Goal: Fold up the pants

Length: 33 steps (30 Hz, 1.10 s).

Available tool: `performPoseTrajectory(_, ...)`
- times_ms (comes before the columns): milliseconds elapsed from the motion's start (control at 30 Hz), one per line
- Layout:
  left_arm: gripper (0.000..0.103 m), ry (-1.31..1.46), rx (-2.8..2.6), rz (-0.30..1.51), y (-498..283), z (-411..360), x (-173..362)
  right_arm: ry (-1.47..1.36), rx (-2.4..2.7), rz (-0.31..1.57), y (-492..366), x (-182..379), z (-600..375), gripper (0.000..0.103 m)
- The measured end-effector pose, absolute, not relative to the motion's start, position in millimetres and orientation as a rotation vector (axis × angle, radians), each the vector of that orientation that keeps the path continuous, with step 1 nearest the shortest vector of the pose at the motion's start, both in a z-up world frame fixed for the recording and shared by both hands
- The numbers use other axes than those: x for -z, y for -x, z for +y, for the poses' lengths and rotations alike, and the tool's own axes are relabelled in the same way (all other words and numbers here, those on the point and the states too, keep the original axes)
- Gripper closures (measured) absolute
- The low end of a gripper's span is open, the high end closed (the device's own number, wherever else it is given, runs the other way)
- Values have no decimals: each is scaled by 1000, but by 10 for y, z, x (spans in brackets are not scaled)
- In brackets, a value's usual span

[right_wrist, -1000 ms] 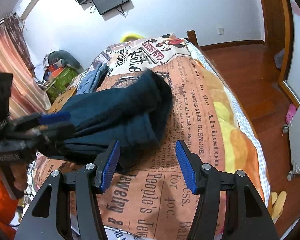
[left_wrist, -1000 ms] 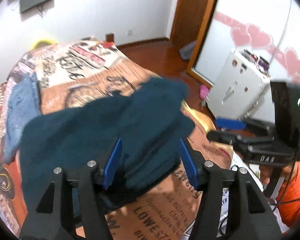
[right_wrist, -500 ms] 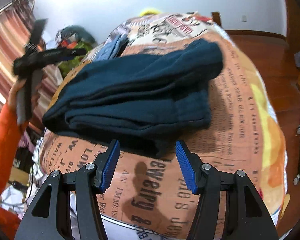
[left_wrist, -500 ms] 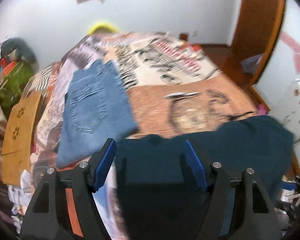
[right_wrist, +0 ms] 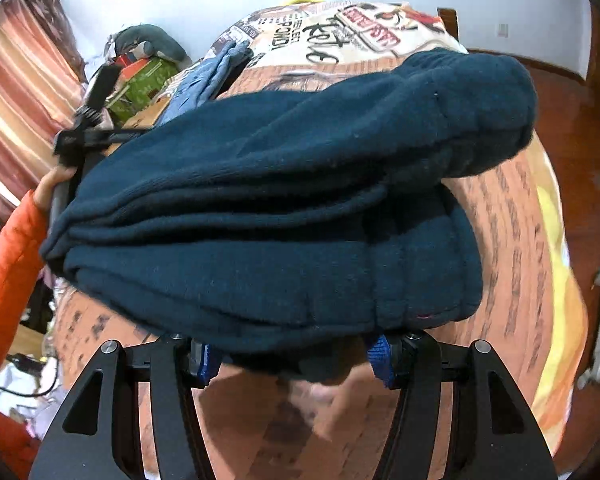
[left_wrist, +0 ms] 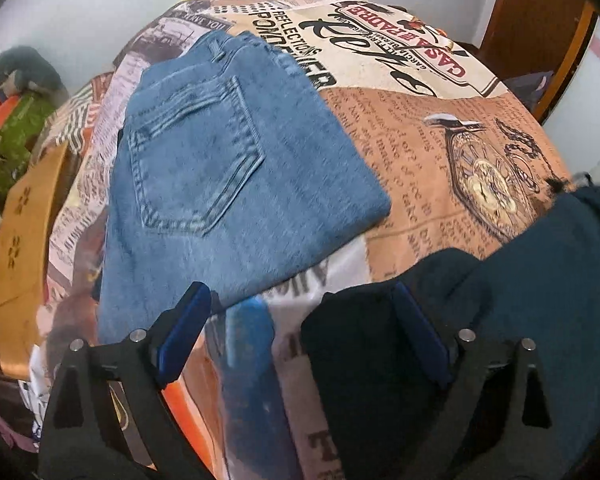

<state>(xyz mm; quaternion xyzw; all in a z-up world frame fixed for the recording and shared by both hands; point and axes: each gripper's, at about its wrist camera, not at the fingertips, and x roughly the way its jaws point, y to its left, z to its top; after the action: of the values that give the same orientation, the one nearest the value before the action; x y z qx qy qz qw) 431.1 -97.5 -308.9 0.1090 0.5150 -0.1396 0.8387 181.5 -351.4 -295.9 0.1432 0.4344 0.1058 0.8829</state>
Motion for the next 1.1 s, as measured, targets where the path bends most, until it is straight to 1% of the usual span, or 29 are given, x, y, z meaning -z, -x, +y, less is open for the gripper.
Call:
performPoseTrajectory(233,9,-221,305,1086,-3968,-705,3066,-365,-86,840,-2106,2932,-3829,48)
performPoseTrajectory(467,9,-201,265,1071,-3589,-640,2970,-337,-26,790,-1919,2763,-3931,48)
performPoseTrajectory(700,9,-235,264,1058,-3206,-792,2838,-336,-19,745,-1650,2577,-3937,48)
performPoseTrajectory(933,11,-223,300,1016,-2679,-1122,2737,-311,-41,708,-1513,2456,-3812,48)
performPoseTrajectory(1100,12,-216,354,986,-2450,-1414,2653,-296,-65,687,-1446,2410,-3703,48)
